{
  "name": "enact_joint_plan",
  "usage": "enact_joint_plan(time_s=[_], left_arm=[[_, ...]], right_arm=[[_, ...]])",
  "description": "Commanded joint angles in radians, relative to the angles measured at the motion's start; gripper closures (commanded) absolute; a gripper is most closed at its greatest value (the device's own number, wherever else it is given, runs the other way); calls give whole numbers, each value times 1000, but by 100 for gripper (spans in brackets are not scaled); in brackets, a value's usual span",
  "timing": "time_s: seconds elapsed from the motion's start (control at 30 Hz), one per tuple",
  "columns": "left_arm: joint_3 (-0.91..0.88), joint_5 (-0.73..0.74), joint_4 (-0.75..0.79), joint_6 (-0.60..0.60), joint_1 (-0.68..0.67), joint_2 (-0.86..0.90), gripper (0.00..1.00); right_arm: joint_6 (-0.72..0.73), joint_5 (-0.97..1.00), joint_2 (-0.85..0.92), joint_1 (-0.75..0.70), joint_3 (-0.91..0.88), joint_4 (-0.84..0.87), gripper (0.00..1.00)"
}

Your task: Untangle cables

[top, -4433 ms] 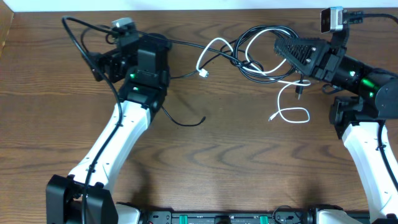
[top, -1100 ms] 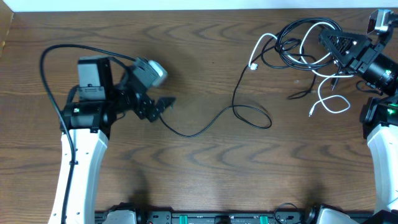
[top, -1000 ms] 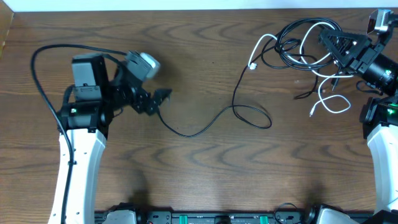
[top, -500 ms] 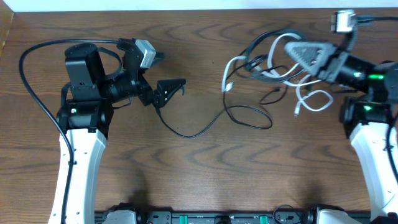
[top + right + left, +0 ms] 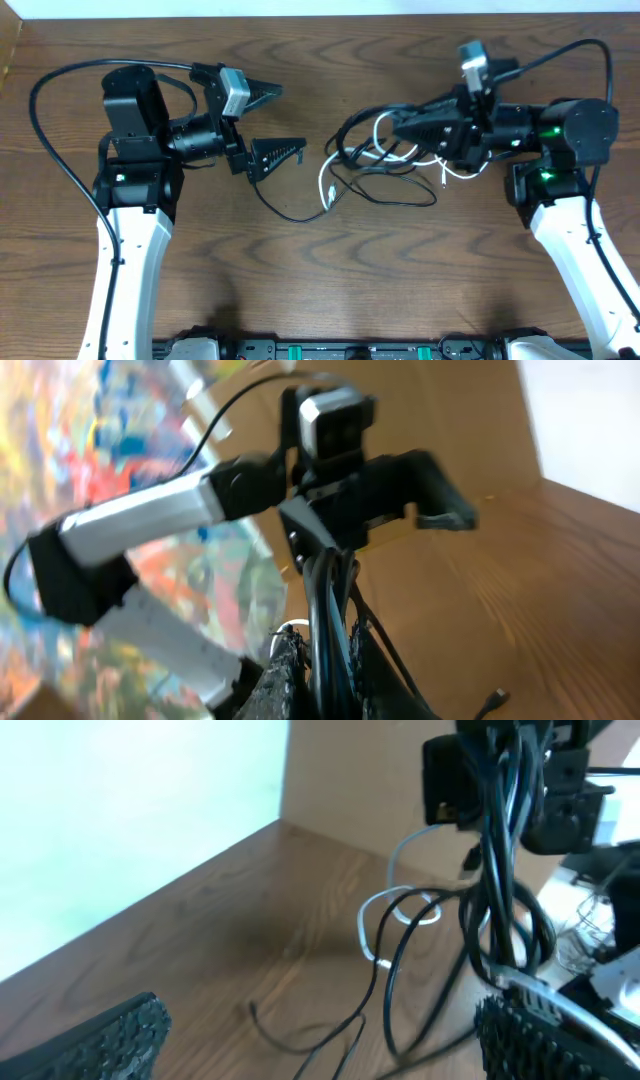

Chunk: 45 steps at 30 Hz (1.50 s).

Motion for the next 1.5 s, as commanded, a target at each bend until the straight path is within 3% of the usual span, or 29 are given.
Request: enact_joint_plan(time_s=[0.0, 0.63, 1.47], left_arm=[[9, 48, 24, -2, -35, -2, 2], [9, -13, 58, 2, -163, 1, 2], [9, 50, 76, -1, -163, 1, 2]], right_arm=[[-126, -40, -17, 35, 13, 2, 99], [-129, -19, 10, 79, 13, 0, 99], [-158, 3, 11, -16, 13, -1, 99]])
